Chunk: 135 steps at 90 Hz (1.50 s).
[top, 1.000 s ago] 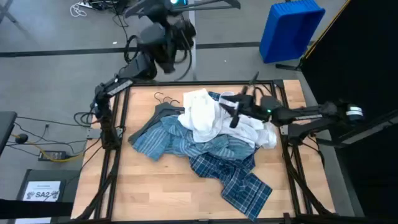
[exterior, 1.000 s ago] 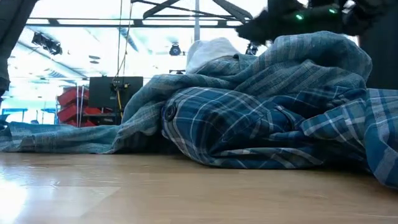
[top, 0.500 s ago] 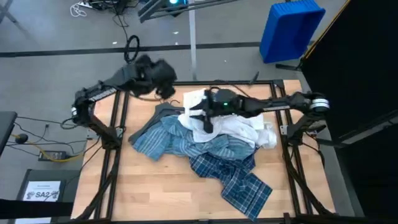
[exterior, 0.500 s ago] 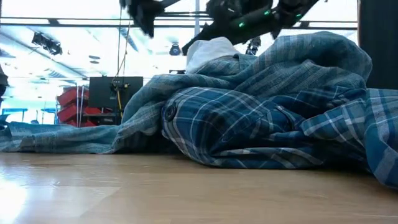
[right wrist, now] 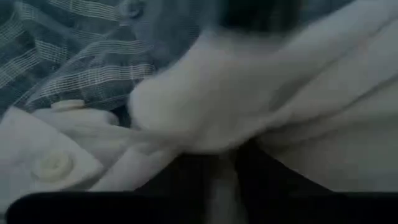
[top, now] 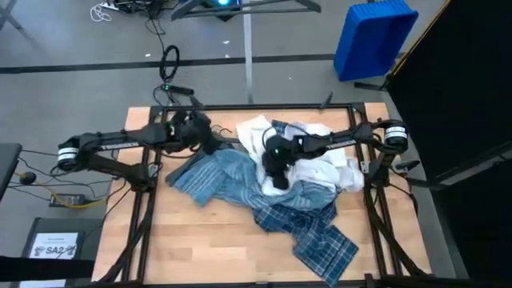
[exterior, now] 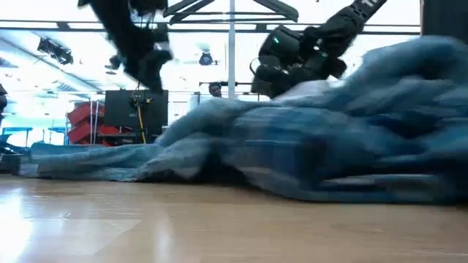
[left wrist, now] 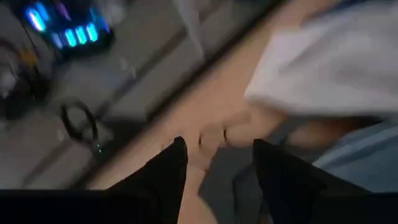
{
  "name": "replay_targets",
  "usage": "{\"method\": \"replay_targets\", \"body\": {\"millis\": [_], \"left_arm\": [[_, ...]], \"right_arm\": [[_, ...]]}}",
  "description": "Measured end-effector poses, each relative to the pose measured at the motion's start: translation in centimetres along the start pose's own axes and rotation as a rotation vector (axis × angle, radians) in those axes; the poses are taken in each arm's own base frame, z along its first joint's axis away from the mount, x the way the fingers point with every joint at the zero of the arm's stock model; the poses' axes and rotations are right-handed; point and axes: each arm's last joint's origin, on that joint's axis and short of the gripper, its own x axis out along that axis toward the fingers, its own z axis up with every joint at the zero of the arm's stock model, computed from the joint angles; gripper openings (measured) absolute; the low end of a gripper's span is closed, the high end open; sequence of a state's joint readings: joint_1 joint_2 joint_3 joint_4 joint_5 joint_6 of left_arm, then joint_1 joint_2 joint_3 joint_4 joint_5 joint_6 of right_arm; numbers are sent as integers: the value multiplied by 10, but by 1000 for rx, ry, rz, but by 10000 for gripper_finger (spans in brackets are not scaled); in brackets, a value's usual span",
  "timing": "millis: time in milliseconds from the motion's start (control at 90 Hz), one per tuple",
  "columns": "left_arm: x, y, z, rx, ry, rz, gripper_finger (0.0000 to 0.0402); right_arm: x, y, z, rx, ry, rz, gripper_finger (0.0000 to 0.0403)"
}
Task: Hang clothes
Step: Hang the black hangers on the hanging rack
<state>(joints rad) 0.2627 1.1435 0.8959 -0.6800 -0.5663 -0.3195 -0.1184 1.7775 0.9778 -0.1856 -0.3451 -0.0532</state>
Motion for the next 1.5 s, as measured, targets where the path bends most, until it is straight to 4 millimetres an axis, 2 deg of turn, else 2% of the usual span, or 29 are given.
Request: {"method": "replay_targets", "body": {"millis": [89,167,289,444,522,656,967,1122,1222,1311,1500], "left_arm": [[13,-1,-10,-21,46,-86,163],[24,2,-21,-23,95,-81,163],[36,12,-25,-57,118,-47,163],[58,17,-36,-51,252,-142,166],[69,18,-43,-44,328,-225,175],[84,22,-47,-21,399,-264,193],[106,23,-60,-5,546,-402,241],[114,20,-67,15,636,-397,247],[119,18,-71,26,663,-398,235],[121,17,-71,35,654,-385,207],[124,18,-71,46,627,-341,94]], "right_arm": [[9,11,-25,38,81,78,54],[14,20,-41,66,122,133,44],[18,33,-54,90,149,166,29],[20,40,-52,74,117,165,22],[18,41,-48,71,75,169,24],[19,41,-45,82,41,167,29],[21,47,-42,59,18,149,25],[21,50,-41,45,2,152,31],[21,50,-41,42,0,153,33],[21,50,-40,42,-3,154,30],[21,50,-41,45,3,161,25]]}}
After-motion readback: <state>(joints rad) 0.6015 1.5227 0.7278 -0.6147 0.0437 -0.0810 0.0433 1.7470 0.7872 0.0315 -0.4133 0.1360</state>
